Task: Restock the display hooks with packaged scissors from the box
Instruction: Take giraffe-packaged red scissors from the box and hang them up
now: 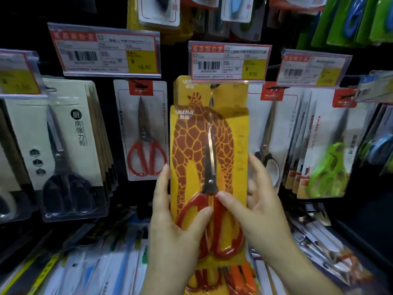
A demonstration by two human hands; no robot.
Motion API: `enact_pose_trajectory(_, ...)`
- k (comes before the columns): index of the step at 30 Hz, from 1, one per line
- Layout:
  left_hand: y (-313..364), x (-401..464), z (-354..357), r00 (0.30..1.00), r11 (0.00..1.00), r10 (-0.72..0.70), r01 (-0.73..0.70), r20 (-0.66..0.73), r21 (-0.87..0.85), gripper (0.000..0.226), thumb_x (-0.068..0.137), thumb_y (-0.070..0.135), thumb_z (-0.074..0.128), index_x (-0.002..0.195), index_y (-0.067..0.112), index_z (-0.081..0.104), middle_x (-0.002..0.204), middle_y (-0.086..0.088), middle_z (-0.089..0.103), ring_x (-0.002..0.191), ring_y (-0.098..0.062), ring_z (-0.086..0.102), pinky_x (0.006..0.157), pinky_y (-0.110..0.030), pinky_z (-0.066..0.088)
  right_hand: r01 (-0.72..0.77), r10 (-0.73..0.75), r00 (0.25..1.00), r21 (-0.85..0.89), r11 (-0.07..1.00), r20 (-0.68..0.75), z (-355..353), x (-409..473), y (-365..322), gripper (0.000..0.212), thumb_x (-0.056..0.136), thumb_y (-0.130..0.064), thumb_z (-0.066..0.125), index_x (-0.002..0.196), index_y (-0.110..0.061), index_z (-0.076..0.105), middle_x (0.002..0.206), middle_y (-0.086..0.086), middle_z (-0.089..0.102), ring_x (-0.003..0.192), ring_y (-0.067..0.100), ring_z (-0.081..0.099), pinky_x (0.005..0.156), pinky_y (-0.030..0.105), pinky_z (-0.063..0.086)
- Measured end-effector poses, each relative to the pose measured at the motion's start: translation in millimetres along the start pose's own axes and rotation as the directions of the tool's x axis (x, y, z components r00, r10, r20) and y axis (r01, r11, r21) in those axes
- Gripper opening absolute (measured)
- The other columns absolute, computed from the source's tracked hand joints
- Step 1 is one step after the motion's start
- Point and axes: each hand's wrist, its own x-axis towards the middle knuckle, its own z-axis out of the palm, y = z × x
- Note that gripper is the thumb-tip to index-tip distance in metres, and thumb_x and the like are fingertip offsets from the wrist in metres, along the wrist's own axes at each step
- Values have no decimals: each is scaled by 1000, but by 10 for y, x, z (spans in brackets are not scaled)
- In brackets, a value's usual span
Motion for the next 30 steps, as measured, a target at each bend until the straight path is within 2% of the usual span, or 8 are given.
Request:
enact_pose_trajectory(3, 73, 63, 125, 991, 991, 129, -128, -29, 36, 97, 72, 13, 79, 119, 74, 21, 140, 15, 50, 124, -3, 52, 104, -34, 46, 72, -72, 997, 22, 997, -18, -115, 135, -87, 73, 82, 0, 64, 133, -43, 34, 120, -5, 66, 107, 9, 65, 95, 34, 52)
enact_pose_trajectory(6, 155, 233, 204, 978, 977, 207, -208, 14, 54, 93, 74, 13, 77, 124, 65, 19, 140, 20, 48, 123, 6, 49, 103, -24, 45, 121, -120, 992, 25, 992, -40, -194, 299, -144, 77, 82, 1, 63, 144, -30, 28, 112, -3, 69, 103, 12, 67, 92, 35, 53)
enact_pose_trajectory(10, 137, 384, 237, 977, 977, 207, -209, 58, 38, 92, 77, 11, 75, 131, 58, 17, 142, 18, 47, 123, 7, 49, 104, -30, 46, 119, -119, 993, -5, 993, -15, -198, 428, -94, 83, 86, -4, 62, 146, -37, 17, 133, 1, 57, 118, 13, 58, 102, 42, 47)
enact_pose_trajectory(14, 98, 386, 264, 976, 976, 211, -213, 46, 38, 90, 77, 11, 74, 123, 63, 16, 143, 19, 44, 126, 6, 47, 105, -31, 45, 151, -152, 988, -59, 987, -6, -179, 445, -41, 88, 79, -26, 63, 144, -50, 8, 152, -15, 30, 139, 7, 33, 113, 45, 32)
enact_pose_trajectory(20, 33, 357, 260, 980, 981, 191, -192, 51, 21, 92, 77, 9, 74, 131, 56, 15, 139, 23, 46, 125, 7, 47, 105, -32, 45, 140, -140, 990, -73, 987, 3, -205, 419, -16, 87, 86, -17, 64, 135, -56, 3, 147, -23, 35, 134, 1, 39, 113, 41, 34)
enact_pose_trajectory(25, 31, 353, 222, 983, 983, 180, -181, 34, 31, 91, 77, 10, 74, 127, 61, 17, 137, 24, 48, 122, 9, 49, 101, -29, 48, 93, -93, 996, -61, 994, 7, -167, 400, -38, 89, 87, -8, 60, 144, -44, 3, 110, -57, 40, 120, -17, 43, 111, 28, 36)
enact_pose_trajectory(27, 55, 361, 228, 984, 984, 174, -175, 34, 28, 91, 78, 9, 73, 129, 58, 16, 134, 24, 51, 119, 8, 52, 98, -27, 50, 78, -78, 997, -67, 995, 9, -169, 414, -77, 89, 87, -6, 59, 146, -42, 3, 100, -60, 42, 116, -18, 47, 109, 28, 39)
enact_pose_trajectory(30, 102, 406, 252, 988, 988, 152, -152, 37, -2, 93, 78, 9, 73, 138, 52, 17, 132, 23, 53, 118, 5, 54, 96, -30, 51, 94, -93, 996, -91, 991, 17, -197, 486, -97, 88, 88, -7, 60, 147, -40, 3, 120, -48, 46, 120, -13, 47, 108, 31, 41)
